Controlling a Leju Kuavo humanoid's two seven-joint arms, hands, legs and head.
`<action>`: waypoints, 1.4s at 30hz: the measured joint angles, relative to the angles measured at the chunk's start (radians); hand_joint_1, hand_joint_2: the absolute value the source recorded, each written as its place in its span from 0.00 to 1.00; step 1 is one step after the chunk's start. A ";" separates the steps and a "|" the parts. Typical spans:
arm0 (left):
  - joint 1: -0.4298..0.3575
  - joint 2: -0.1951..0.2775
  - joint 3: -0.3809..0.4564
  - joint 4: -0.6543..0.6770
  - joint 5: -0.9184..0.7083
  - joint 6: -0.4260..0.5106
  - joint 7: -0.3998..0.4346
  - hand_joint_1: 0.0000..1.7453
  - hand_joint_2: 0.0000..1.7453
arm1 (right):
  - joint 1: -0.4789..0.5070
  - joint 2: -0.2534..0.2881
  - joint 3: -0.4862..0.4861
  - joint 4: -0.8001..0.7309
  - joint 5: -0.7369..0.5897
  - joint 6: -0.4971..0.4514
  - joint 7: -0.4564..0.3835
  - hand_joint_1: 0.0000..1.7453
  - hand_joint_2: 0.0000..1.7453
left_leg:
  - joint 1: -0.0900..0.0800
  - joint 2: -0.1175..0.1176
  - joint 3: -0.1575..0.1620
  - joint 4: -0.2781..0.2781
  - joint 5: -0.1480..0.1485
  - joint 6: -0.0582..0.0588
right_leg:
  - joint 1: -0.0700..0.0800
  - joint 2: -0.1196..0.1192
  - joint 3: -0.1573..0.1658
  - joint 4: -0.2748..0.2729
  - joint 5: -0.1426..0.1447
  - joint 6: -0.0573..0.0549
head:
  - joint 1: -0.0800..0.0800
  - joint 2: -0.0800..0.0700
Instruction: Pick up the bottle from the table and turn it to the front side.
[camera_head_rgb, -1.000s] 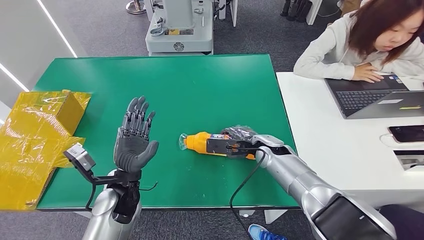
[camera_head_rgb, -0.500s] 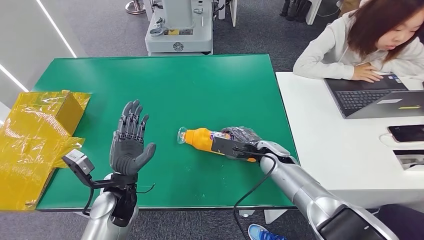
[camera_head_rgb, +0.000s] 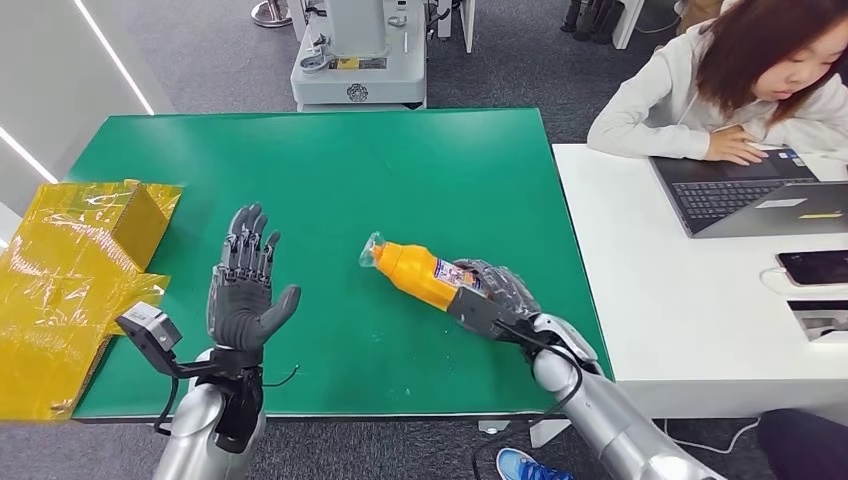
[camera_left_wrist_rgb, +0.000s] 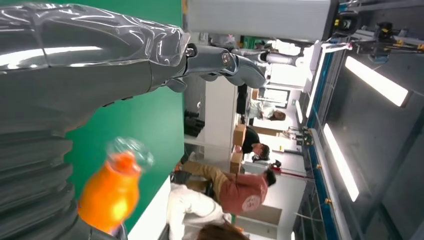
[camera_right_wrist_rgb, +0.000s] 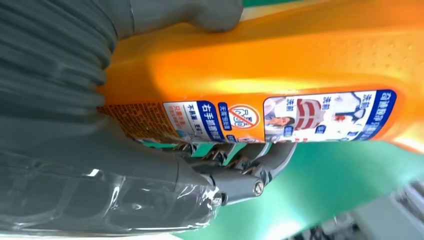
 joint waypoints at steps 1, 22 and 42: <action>0.000 0.002 0.004 0.003 -0.005 0.004 -0.002 0.00 1.00 | 0.025 0.000 -0.016 -0.032 0.003 -0.025 -0.005 1.00 1.00 | 0.000 0.000 0.000 0.000 0.000 0.000 | 0.000 0.000 0.000 0.000 0.000 0.000 | 0.000 0.000; -0.148 -0.008 0.046 0.136 -0.018 -0.150 0.045 0.00 1.00 | 0.184 0.047 -0.140 -0.484 0.100 -0.114 -0.084 1.00 1.00 | 0.000 0.000 -0.002 0.000 0.003 0.000 | 0.000 0.000 -0.002 0.001 0.002 -0.001 | 0.000 0.000; -0.289 -0.032 -0.020 0.194 0.105 -0.187 0.106 0.00 1.00 | -0.077 0.185 -0.067 -0.260 0.023 -0.080 -0.088 1.00 1.00 | 0.000 0.000 -0.003 0.000 0.003 0.000 | 0.000 0.000 -0.003 0.001 0.002 -0.001 | 0.000 0.000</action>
